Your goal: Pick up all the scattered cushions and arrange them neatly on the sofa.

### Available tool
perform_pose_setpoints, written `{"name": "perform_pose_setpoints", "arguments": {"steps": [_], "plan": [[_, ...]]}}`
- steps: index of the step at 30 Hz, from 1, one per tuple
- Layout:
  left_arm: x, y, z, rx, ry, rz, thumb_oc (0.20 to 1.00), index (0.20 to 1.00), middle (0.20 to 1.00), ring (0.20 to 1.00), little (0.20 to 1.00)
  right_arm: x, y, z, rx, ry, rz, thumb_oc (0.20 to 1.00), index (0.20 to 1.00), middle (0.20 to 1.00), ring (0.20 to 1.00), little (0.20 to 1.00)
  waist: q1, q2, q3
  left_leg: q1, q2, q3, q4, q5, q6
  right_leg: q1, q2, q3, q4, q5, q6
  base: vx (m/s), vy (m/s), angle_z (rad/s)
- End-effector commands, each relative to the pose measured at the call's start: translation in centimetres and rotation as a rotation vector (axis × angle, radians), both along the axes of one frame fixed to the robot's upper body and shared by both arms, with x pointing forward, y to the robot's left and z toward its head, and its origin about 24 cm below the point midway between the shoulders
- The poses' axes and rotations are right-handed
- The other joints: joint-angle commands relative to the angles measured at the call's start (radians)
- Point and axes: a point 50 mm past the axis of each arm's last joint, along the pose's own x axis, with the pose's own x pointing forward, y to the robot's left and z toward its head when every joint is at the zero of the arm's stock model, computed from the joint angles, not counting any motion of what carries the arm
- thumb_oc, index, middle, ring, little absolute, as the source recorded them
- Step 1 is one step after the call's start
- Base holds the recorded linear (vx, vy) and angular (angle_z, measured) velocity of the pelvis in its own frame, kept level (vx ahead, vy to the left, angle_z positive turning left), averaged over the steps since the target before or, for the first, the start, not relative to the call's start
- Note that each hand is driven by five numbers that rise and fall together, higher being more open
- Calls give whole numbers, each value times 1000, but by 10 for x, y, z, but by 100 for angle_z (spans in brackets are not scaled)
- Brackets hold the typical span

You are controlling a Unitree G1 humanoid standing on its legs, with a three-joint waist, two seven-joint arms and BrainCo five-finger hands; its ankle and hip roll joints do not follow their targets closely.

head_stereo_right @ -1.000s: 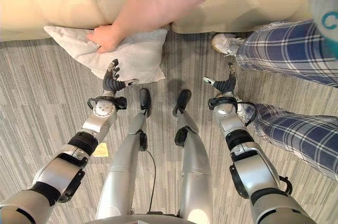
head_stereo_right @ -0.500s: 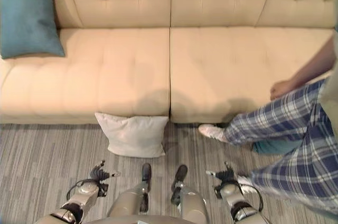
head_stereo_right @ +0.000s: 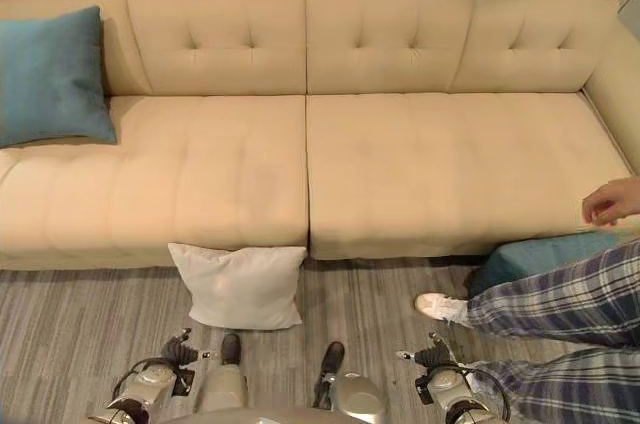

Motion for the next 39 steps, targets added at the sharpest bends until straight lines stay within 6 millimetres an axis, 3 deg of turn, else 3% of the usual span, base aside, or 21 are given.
{"name": "perform_pose_setpoints", "arguments": {"steps": [1,4,7,9,10,11,14,16,21,23,25,26,28,32,39], "plan": [[-2,10,2,43,4,-41,1000,1000,1000,1000,1000,8,0,3,-4,-12,15,1000,1000,1000,1000,1000,5,-26,-25,-13,-84,-1,37,-37,4,25,-91,66,39,-26,150,132,447,-29],[-7,10,0,49,18,-53,1000,1000,1000,1000,1000,11,6,2,6,-5,26,1000,1000,1000,1000,1000,20,-34,-23,20,-143,49,53,-99,46,-1,-173,80,75,24,194,69,398,-23],[-7,14,1,70,23,-64,1000,1000,1000,1000,1000,19,11,4,11,-24,46,1000,1000,1000,1000,1000,28,-32,-17,40,-167,86,29,-106,69,-48,-225,54,143,58,209,3,333,-86],[-4,22,4,92,17,-66,1000,1000,1000,1000,1000,25,18,5,23,-43,73,1000,1000,1000,1000,1000,32,-25,-11,59,-183,102,-1,-97,83,-79,-205,39,208,39,194,4,242,-63],[-4,23,5,98,16,-72,1000,1000,1000,1000,1000,26,19,5,24,-45,78,1000,1000,1000,1000,1000,26,-25,-8,63,-194,97,-5,-92,88,-83,-162,64,216,19,181,48,138,-18],[-3,23,6,100,12,-73,1000,1000,1000,1000,1000,25,20,4,29,-45,83,1000,1000,1000,1000,1000,16,-21,-5,76,-214,85,-21,-86,98,-110,-64,125,242,-26,165,48,137,-19],[-5,24,5,105,23,-75,1000,1000,1000,1000,1000,24,22,4,25,-46,92,1000,1000,1000,1000,1000,26,-31,-10,88,-239,85,-37,-89,100,-71,-23,67,165,-52,133,47,46,19],[-5,20,4,99,23,-86,1000,1000,1000,1000,1000,18,19,2,25,-31,74,1000,1000,1000,1000,1000,19,-37,-16,85,-245,85,-31,-95,97,-53,2,108,109,-43,132,75,-72,-4],[1,7,3,62,2,-119,1000,1000,1000,1000,1000,11,11,1,15,-23,38,1000,1000,1000,1000,1000,6,-36,-24,53,-248,71,39,-110,78,-7,-1,100,21,-13,131,47,-49,26],[4,0,3,43,-4,-128,1000,1000,1000,1000,1000,10,10,1,12,-18,37,1000,1000,1000,1000,1000,9,-43,-17,30,-256,32,110,-138,69,7,-4,109,17,-13,123,14,-10,33],[4,-3,2,36,0,-130,1000,1000,1000,1000,1000,11,9,2,9,-23,37,1000,1000,1000,1000,1000,5,-48,-14,11,-240,21,140,-142,59,15,-13,110,16,-16,122,4,79,9],[5,-3,2,37,-2,-127,1000,1000,1000,1000,1000,12,9,2,6,-21,42,1000,1000,1000,1000,1000,3,-51,-14,1,-201,35,137,-132,56,9,-23,110,17,-18,125,-14,150,-8],[5,-2,3,43,-5,-123,1000,1000,1000,1000,1000,13,10,2,12,-24,44,1000,1000,1000,1000,1000,6,-53,-16,5,-176,40,114,-126,58,5,-27,109,21,-21,124,5,127,8],[4,-4,2,46,1,-133,1000,1000,1000,1000,1000,9,10,0,9,-7,48,1000,1000,1000,1000,1000,4,-44,-35,26,-190,7,44,-111,58,14,-36,108,11,-16,132,81,178,3],[24,9,15,69,-93,-74,1000,1000,1000,1000,1000,22,17,4,25,-59,38,1000,1000,1000,1000,1000,12,-41,-13,55,-223,37,-20,-103,81,-39,-88,124,49,19,171,-19,136,-7]]}}
